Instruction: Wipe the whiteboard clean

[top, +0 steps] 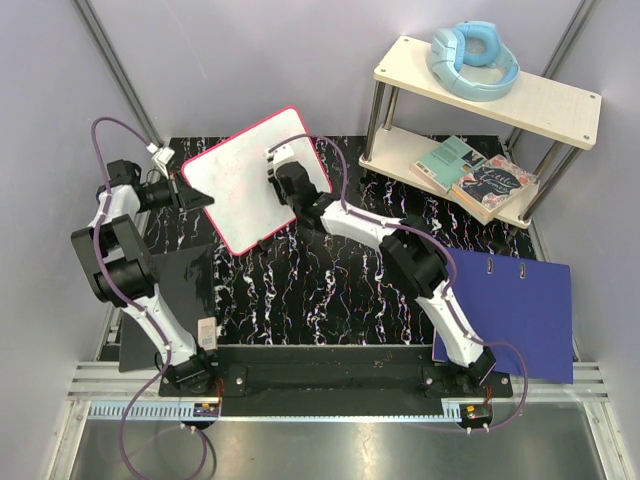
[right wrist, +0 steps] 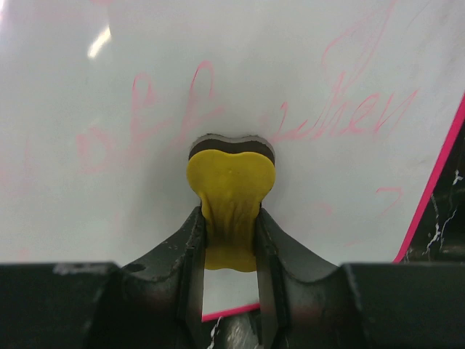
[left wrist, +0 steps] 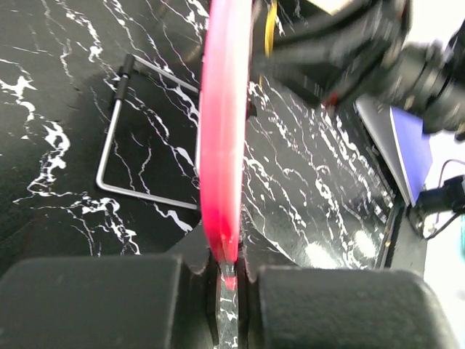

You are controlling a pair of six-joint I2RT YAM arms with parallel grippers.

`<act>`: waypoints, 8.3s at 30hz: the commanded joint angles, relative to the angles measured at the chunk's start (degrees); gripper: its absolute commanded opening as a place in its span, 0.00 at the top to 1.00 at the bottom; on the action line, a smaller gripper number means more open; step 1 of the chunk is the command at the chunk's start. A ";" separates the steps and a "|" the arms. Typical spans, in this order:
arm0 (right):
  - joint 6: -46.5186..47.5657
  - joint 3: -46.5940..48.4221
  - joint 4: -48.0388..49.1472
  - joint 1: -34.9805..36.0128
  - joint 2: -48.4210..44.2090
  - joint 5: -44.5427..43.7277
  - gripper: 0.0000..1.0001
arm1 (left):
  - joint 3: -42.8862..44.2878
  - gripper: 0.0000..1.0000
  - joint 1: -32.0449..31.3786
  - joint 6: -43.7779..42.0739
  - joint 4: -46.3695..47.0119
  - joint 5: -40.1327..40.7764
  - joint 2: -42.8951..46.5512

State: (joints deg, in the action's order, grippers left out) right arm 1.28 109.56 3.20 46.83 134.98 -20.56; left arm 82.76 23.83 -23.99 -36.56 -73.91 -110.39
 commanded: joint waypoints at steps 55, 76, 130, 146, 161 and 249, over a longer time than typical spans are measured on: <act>0.92 3.38 8.84 -5.52 3.71 -7.05 1.00 | 2.84 1.00 -3.80 -19.43 -18.11 12.38 5.71; 4.00 -1.98 12.18 10.21 -0.85 9.82 1.00 | 3.20 1.00 -4.24 -20.57 -19.69 12.56 5.27; 8.83 20.68 -0.56 13.55 10.47 6.16 1.00 | 1.88 1.00 -4.59 -24.79 -22.95 17.13 8.96; 3.29 28.42 -8.46 1.25 15.40 -4.76 1.00 | 2.23 1.00 -4.59 -25.14 -23.30 17.48 9.66; 5.24 4.28 0.74 12.14 3.90 6.05 1.00 | 2.84 1.00 -4.59 -24.09 -23.47 16.69 9.32; -1.46 17.37 4.00 7.48 3.54 12.82 1.00 | 2.93 1.00 -4.85 -29.54 -29.54 16.52 12.39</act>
State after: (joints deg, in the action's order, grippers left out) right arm -0.19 132.44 2.39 46.76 141.88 -17.04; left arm 84.75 20.78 -44.07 -67.05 -60.99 -101.27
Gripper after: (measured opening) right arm 0.327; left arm 0.075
